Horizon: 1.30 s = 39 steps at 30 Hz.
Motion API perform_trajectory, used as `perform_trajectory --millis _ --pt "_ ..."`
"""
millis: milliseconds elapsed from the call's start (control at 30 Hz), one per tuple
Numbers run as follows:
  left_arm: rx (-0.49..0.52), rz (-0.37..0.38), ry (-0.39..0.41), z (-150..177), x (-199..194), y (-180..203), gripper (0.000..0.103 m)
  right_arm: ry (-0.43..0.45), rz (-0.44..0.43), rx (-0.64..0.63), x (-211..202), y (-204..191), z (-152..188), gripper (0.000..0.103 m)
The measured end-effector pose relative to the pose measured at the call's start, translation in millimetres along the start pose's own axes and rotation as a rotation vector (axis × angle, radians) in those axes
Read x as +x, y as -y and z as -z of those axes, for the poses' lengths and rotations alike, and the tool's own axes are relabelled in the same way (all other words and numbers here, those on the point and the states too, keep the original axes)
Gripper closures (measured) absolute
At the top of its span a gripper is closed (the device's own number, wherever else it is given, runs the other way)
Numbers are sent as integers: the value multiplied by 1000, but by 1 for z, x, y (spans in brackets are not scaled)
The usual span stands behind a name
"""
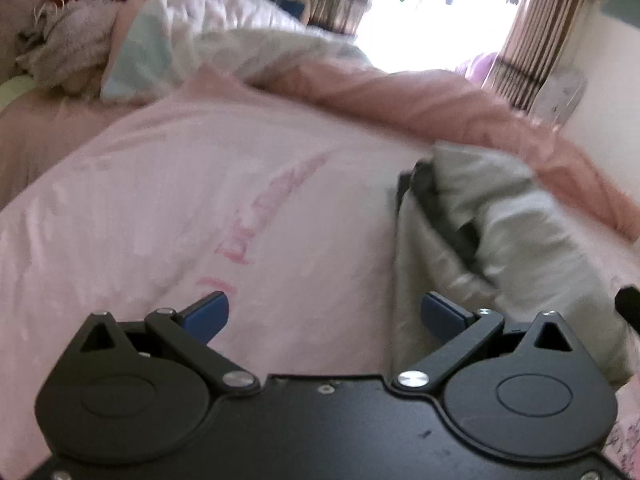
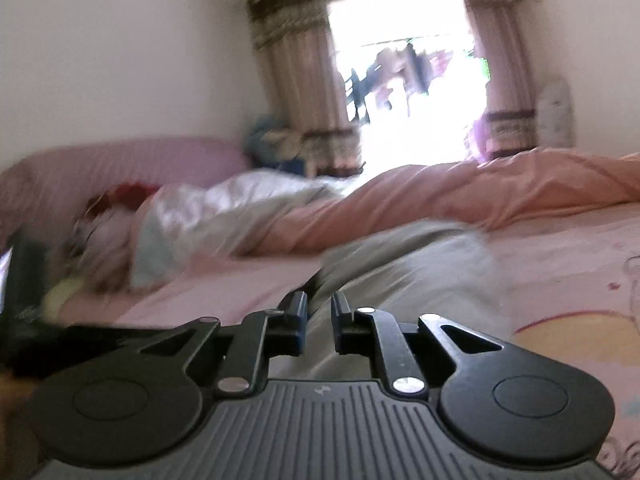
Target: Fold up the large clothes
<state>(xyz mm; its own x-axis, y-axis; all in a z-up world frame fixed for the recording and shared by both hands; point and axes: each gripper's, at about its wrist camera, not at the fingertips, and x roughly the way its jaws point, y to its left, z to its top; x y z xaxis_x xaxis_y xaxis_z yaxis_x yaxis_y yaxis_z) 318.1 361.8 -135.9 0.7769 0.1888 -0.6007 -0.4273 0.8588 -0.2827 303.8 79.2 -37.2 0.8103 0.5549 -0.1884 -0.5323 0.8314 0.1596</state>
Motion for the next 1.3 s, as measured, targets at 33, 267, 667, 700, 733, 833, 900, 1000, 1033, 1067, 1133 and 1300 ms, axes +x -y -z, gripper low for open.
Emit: perform_trajectory --millis 33,267,667,700,733,833,900,1000,1033,1067,1133,1300 --pt "0 8 18 0 -5 1 0 -18 25 -10 6 4 -2 93" --pt "7 145 52 6 -8 28 0 -344 38 89 65 22 70 103" --pt "250 6 -38 26 38 91 0 -165 204 55 21 54 28 103" --pt "270 -20 -70 31 47 87 0 -196 202 58 28 60 36 103" --pt "259 -9 -100 35 52 80 0 -199 199 41 30 61 48 103" --pt "223 23 -162 42 60 64 0 -235 275 12 36 56 70 103" --pt "254 4 -161 43 60 68 0 -236 287 8 36 54 71 103" --pt "249 -1 -165 45 57 69 0 -251 269 78 30 62 69 103" --pt "251 -4 -170 47 57 73 0 -253 268 69 25 64 68 103" --pt "256 -7 -174 47 56 73 0 -256 268 54 20 62 68 103" --pt "258 -5 -178 48 55 69 0 -274 263 43 19 63 64 103" --pt "216 46 -123 36 24 62 0 -169 261 50 1 60 31 103"
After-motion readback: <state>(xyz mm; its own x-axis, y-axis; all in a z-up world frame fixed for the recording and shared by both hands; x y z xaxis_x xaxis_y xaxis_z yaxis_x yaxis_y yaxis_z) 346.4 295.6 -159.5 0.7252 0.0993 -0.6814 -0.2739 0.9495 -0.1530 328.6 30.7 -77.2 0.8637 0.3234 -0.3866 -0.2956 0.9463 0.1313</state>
